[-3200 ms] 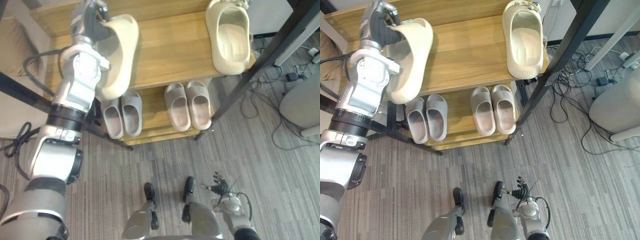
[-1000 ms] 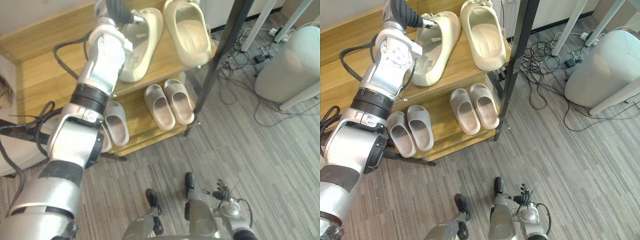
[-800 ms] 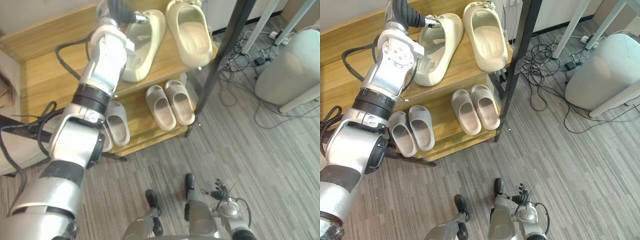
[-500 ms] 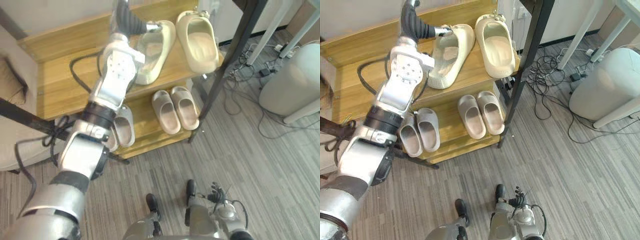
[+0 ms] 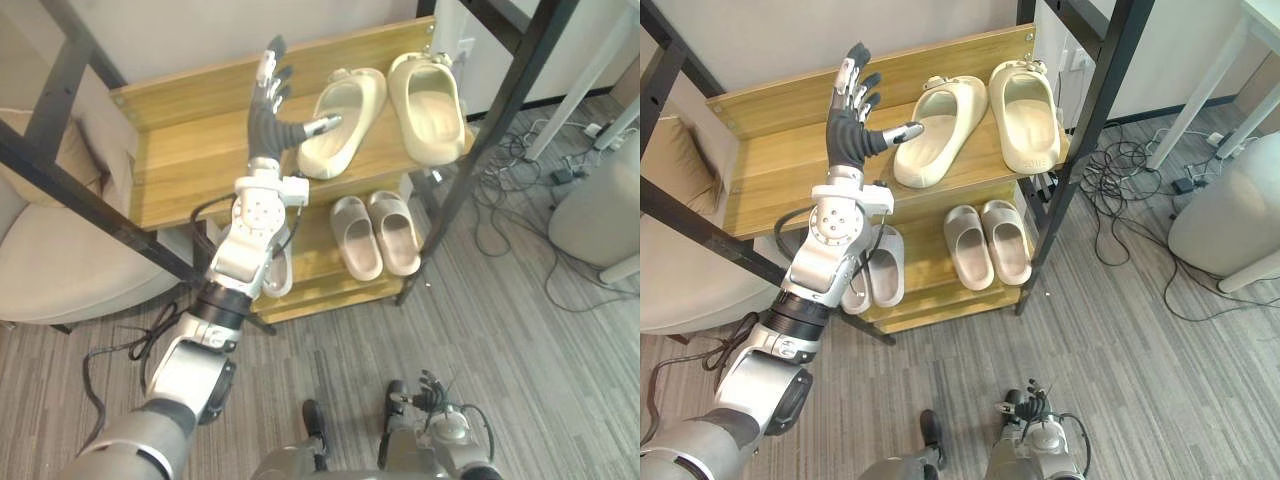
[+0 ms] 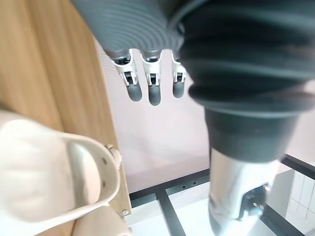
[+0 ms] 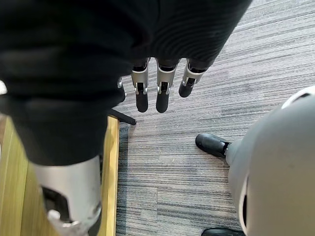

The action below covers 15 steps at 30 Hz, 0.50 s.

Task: Organize the slippers on the shoe rack

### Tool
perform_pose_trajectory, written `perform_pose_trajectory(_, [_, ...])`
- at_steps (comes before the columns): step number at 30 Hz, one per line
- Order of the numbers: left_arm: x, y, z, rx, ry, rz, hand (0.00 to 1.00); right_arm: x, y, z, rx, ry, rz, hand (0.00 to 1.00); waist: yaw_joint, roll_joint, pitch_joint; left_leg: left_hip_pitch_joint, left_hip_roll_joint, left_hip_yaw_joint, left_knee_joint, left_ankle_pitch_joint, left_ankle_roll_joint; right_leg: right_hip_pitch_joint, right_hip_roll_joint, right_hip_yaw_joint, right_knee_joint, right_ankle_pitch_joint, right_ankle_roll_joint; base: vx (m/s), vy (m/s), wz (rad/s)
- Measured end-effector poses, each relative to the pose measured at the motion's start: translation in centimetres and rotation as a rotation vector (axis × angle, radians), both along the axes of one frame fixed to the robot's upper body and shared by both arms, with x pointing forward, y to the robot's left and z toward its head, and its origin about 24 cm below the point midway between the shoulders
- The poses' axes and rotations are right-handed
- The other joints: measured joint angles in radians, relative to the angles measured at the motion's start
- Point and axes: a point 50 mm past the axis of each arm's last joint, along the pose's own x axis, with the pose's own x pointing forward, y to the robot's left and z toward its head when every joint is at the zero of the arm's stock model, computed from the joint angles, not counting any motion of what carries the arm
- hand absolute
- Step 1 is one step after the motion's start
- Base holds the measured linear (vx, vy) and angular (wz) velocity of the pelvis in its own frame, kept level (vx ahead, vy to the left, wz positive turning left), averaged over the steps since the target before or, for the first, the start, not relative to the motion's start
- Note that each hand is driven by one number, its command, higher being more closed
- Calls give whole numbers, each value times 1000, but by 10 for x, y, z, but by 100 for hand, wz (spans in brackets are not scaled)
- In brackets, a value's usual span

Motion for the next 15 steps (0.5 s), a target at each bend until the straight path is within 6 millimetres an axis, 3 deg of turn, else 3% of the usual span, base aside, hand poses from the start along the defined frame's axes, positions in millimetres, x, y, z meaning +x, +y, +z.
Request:
perform_pose_trajectory(7, [-3,-10,-23,-1,69,-43,0,-9,-2,-4,-4,23,-7,0,-1,3,-12,12,0,-12,0,-1,-1,18,2,-16,0,-5,1,9,57,4])
perform_pose_trajectory(15, [-4,-1,-57,67,168,4,0,-7,-1,-3,-2,18,-6,0,0,3,-12,13,9,-8,-1,-2,-3,18,11,-22,-7,-23,0,-6,33,-1])
